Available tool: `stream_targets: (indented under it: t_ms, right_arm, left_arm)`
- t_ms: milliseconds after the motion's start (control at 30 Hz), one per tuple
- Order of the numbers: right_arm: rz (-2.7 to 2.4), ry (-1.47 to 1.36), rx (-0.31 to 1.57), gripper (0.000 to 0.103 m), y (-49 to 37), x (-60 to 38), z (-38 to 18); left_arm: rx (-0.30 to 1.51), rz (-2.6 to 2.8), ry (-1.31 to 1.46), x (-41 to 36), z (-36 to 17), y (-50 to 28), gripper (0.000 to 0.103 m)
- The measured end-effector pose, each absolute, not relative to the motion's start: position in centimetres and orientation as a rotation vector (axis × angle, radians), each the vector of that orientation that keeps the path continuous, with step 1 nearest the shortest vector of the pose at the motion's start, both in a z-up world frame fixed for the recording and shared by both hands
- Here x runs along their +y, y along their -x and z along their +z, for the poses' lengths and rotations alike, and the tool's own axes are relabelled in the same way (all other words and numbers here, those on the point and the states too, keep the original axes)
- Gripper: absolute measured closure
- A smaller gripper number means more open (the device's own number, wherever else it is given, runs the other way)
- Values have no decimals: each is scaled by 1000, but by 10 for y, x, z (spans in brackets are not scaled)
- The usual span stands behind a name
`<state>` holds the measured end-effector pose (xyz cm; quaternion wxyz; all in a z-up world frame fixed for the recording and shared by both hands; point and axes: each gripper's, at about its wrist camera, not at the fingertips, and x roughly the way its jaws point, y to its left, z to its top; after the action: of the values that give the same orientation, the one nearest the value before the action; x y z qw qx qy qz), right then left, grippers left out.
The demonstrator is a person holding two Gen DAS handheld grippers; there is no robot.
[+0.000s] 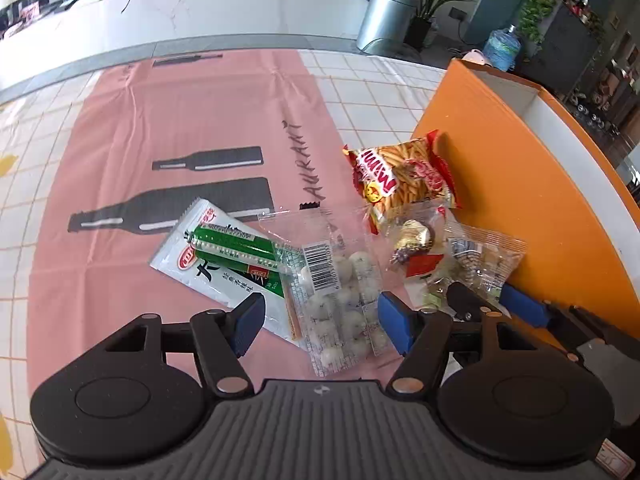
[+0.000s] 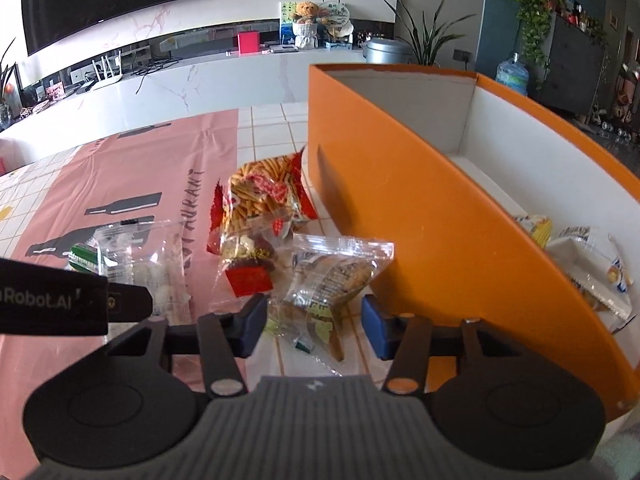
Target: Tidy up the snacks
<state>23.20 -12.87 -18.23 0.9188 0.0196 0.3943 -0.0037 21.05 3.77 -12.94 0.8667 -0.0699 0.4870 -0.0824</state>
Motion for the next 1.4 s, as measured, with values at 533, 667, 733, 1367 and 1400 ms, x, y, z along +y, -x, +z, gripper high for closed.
stream_targets:
  t_ms: [533,667,733,1367,1400]
  right_arm:
    - [146,-108,871,76,-215,-127,-182]
    - [235,-144,914,86,-204,-128,-179]
    - [291,-146,922,91,-195,-125,-175]
    - [177,-226,901,51,-194,-159,-169]
    - [182,-272,906,51,-196,-164,-169]
  left_arm:
    - [1034,-233,166,27,-118,-188,68]
    - [1061,-242,157,26,-106,-174,75]
    - [1080,-234,143,26,-103,-167,76]
    - [1159,-184,187,18,-119,-173,69]
    - [1170,-180,197,19,-122,-173,68]
